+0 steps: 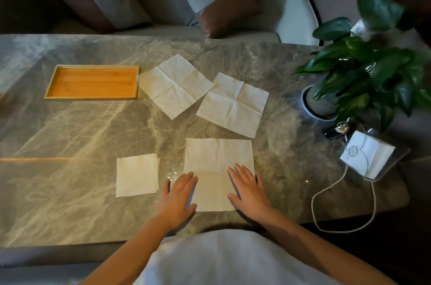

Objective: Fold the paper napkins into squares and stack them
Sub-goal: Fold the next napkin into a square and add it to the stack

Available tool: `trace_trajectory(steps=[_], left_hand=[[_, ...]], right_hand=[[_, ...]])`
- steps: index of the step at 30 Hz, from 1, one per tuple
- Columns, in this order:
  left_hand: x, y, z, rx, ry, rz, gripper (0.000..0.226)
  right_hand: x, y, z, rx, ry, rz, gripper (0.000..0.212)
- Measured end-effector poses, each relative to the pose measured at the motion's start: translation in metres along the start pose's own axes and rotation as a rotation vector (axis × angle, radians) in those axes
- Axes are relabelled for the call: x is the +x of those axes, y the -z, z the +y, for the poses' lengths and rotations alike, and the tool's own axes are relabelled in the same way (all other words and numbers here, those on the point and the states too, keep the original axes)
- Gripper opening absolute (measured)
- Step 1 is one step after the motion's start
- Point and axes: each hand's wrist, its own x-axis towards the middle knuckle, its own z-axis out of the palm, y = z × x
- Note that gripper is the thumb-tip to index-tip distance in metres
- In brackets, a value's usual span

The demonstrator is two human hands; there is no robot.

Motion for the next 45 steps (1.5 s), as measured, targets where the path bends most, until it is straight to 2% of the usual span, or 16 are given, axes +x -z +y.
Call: trace_trajectory(steps=[7,9,13,15,18,20,22,25,28,30,32,34,35,38,42,45], left_hand=[[0.007,-0.016,0.016,-0.111,0.109,0.074,0.067],[0.008,-0.019,0.019,-0.143,0.131,0.118,0.063],[0.014,-0.016,0.024,-0.215,0.178,0.199,0.048],[0.014,-0.012,0.025,-0.303,0.192,0.259,0.037],[0.017,0.003,0.021,-0.497,0.246,0.324,0.03],[0.021,0.022,0.016,-0.694,0.27,0.298,0.042],[0.023,0.038,0.012,-0.819,0.221,0.177,0.059],[0.017,0.043,0.004,-0.715,0.103,0.016,0.073],[0.014,0.038,0.009,-0.486,0.036,-0.042,0.087],[0.019,0.032,0.016,-0.394,0.011,0.014,0.079],[0.025,0.024,0.02,-0.44,0.044,0.106,0.046],[0.029,0.019,0.023,-0.521,0.144,0.178,0.013],[0.031,0.018,0.023,-0.551,0.2,0.218,0.01],[0.034,0.015,0.021,-0.576,0.333,0.298,0.019],[0.033,0.009,0.019,-0.56,0.37,0.298,0.026],[0.03,0.009,0.016,-0.564,0.35,0.236,0.028]], right_hand=[[-0.016,-0.007,0.049,0.113,0.121,-0.025,0.06],[-0.015,-0.011,0.057,0.121,0.147,0.005,0.048],[-0.005,-0.008,0.062,0.187,0.148,0.171,0.01],[-0.002,-0.006,0.061,0.226,0.145,0.224,0.004],[0.002,0.002,0.06,0.348,0.142,0.278,0.007],[0.006,0.012,0.059,0.452,0.109,0.292,0.008],[0.01,0.021,0.06,0.524,0.095,0.309,0.007],[0.012,0.024,0.056,0.588,0.042,0.328,0.005],[0.015,0.027,0.053,0.629,-0.021,0.316,0.006],[0.019,0.029,0.053,0.675,-0.039,0.315,0.006],[0.021,0.03,0.052,0.731,-0.054,0.301,0.005],[0.021,0.032,0.055,0.774,-0.066,0.25,0.018],[0.02,0.033,0.057,0.805,-0.074,0.207,0.03],[0.02,0.033,0.062,0.828,-0.123,0.077,0.06],[0.019,0.021,0.065,0.761,-0.175,0.125,0.056],[0.017,0.017,0.064,0.773,-0.223,0.15,0.052]])
